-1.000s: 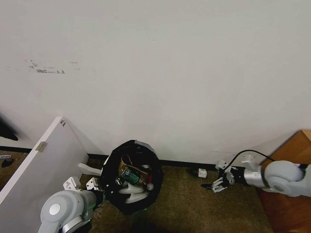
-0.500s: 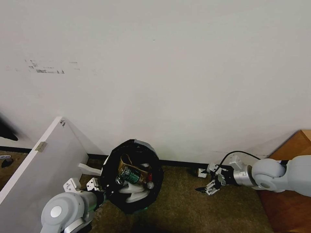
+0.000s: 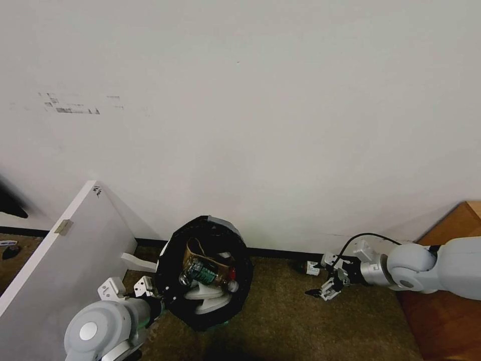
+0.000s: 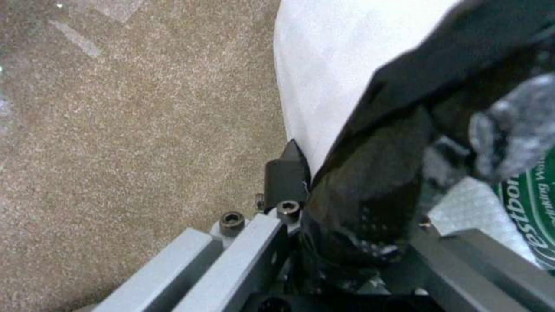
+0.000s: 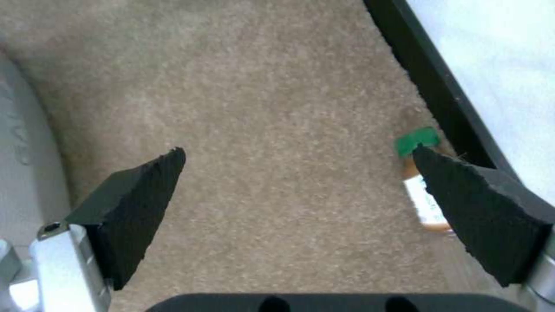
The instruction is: Pick up the trash bin and place the garbage on the floor into it.
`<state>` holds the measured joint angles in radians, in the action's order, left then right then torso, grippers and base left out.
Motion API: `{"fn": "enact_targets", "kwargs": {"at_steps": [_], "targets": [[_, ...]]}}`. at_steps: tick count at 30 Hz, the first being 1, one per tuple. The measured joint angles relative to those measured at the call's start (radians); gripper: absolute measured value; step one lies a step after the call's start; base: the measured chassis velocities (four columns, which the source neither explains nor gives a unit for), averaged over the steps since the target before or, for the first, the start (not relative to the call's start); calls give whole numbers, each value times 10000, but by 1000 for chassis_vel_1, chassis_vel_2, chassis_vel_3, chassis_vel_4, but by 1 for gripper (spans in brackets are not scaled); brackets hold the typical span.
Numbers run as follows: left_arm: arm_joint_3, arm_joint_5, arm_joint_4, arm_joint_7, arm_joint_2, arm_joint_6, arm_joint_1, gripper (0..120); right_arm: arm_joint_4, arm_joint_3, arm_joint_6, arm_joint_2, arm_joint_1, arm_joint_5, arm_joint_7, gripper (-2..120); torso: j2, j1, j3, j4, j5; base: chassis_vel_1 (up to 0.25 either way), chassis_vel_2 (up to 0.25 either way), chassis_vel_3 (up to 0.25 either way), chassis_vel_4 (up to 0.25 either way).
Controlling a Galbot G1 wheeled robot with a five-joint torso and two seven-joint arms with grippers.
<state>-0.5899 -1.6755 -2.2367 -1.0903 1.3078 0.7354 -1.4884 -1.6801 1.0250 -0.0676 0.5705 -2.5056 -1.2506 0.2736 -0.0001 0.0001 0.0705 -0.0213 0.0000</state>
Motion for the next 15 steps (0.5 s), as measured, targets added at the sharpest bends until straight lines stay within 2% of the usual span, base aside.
{"fn": "enact_targets", "kwargs": {"at_steps": [15], "targets": [[108,214,163,237,119,0,46,0,1056,637,-111,510,-790,29,154,100,0,0,0,-1,-1,0,0,0,0]]}}
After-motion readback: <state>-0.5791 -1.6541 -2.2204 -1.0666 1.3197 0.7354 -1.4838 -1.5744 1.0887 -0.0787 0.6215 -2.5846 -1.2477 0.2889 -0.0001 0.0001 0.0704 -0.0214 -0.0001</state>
